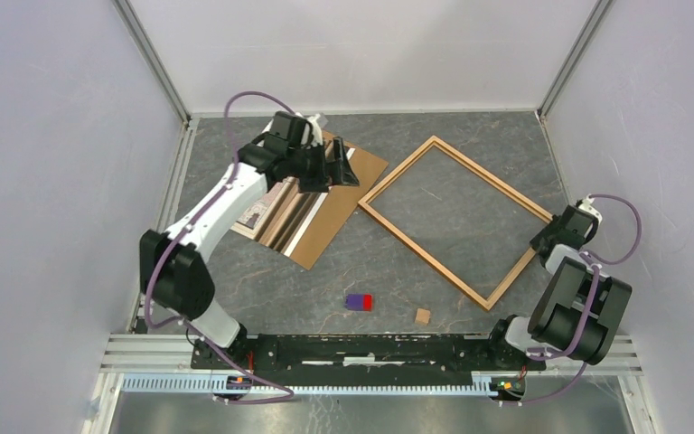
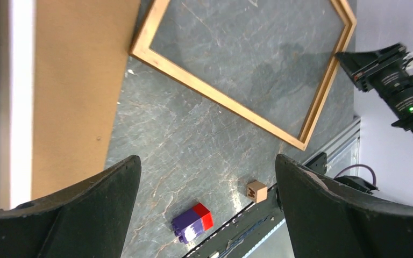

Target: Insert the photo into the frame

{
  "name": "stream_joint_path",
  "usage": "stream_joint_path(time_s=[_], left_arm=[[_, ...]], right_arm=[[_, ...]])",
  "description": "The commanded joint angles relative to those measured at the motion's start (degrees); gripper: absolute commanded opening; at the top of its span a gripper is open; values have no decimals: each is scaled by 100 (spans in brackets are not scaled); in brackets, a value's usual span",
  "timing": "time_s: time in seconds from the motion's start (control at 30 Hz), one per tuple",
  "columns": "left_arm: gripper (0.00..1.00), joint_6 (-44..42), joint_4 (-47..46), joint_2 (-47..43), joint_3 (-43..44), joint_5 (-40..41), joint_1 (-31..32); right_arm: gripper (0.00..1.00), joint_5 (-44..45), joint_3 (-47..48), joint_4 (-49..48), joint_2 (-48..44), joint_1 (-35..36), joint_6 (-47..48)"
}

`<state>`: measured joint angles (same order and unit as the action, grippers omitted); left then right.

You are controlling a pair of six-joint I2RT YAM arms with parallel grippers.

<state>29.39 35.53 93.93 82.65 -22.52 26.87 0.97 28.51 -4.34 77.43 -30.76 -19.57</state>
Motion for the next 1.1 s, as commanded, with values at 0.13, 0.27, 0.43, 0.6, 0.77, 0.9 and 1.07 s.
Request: stream_joint_path(time_s=[0.13,0.27,0.43,0.6,0.77,0.9,1.07], left_arm=[[100,-575,348,-888,80,329,-472],[100,-652,310,-886,-6,457,-512],[100,-736,309,-869,-23,1103,-519],[100,-348,276,-810,-51,1939,-610],[100,-168,-143,-710,-342,1402,-666],[100,31,-342,-695,-624,1524,-672],[100,368,-502,-759,-789,1669,-818]], right_arm=[[13,-162,180,-17,192,202,399],[41,-132,241,131,73,228,466],[66,15,573,643,90,413,527],[83,604,932,1052,-170,661,665],[93,930,1577,1741,-407,992,864],[95,1065,1929,2172,-806,1272,1099],[98,491,2157,2410,-1125,1993,1199]])
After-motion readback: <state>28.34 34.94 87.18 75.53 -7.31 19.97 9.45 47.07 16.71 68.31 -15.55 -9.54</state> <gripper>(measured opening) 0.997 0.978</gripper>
